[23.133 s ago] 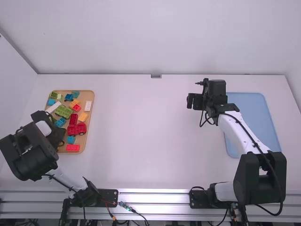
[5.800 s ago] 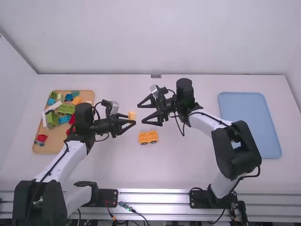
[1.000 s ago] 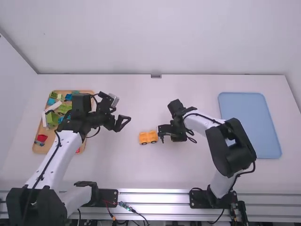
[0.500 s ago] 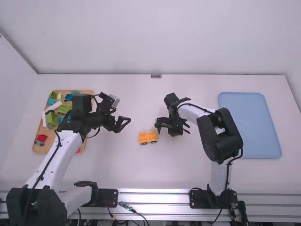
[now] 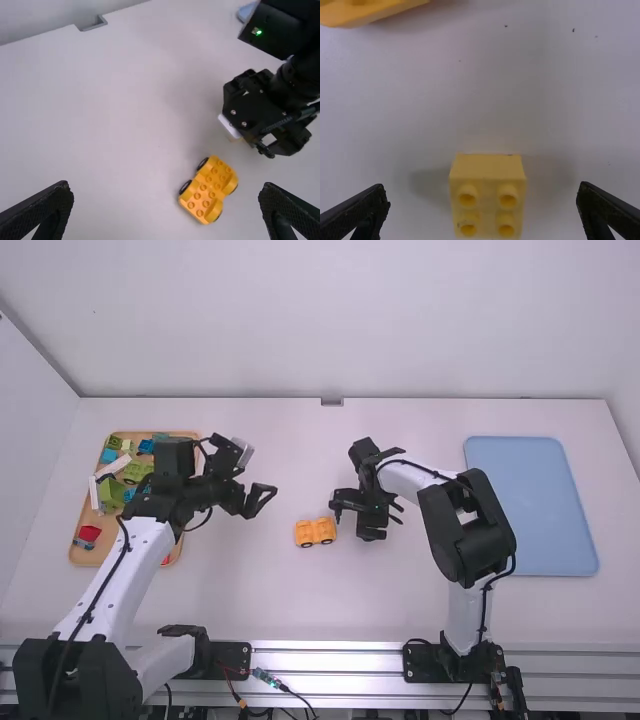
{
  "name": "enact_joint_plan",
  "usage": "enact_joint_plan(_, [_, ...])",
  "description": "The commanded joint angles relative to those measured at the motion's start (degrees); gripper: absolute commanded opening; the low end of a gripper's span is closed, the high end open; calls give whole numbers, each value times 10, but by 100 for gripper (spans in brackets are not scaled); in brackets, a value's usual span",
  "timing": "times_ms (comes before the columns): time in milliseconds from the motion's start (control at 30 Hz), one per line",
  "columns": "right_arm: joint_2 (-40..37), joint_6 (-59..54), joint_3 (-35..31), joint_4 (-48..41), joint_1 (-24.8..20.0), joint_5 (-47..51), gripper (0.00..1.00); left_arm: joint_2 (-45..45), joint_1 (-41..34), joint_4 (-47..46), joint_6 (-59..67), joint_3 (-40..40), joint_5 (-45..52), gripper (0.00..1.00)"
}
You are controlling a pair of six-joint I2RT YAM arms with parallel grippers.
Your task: Assemble lego blocks to make yellow taxi
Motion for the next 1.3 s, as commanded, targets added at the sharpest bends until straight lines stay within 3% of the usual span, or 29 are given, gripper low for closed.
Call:
enact_joint_plan(0, [-26,18,6,-6,-2,3,99,-5,-4,-14,-54,5,-28,99])
enact_joint_plan(133, [-78,0,6,-20,-12,-34,99,-4,-4,-8,-43,4,-26,99])
enact_joint_plan(300, [-143,-54,6,-47,-65,-162,99,8,-5,-9,48,-9,-18,99])
enact_joint_plan(333, [-157,-70,6,-47,-93,-221,99,13,-5,-10,113,-21,21,99])
enact_joint_plan(433, [-160,-83,6,-43,-129,-273,99,20,-5,-10,224,-44,102,99])
enact_joint_plan(567, [-147,-82,6,-48,-168,-299,99,33,-5,14,380,-91,201,99])
enact_joint_plan(633, [-141,-84,6,-48,-173,-307,99,37,-5,31,394,-103,214,99])
enact_joint_plan(767, [-98,-142,5,-55,-184,-360,99,66,-5,158,390,-167,231,99])
enact_joint_plan(900, [-71,-282,-13,-75,-200,-436,99,113,-4,309,324,-217,231,99])
enact_joint_plan(1033, [-70,-286,-51,-7,-221,-482,99,162,-9,385,315,-232,251,99])
enact_joint_plan(1100, [-70,-234,-76,58,-231,-485,99,188,-8,410,315,-230,276,99])
enact_joint_plan(1267, [-70,-135,-120,180,-221,-447,99,235,-21,382,349,-195,263,99])
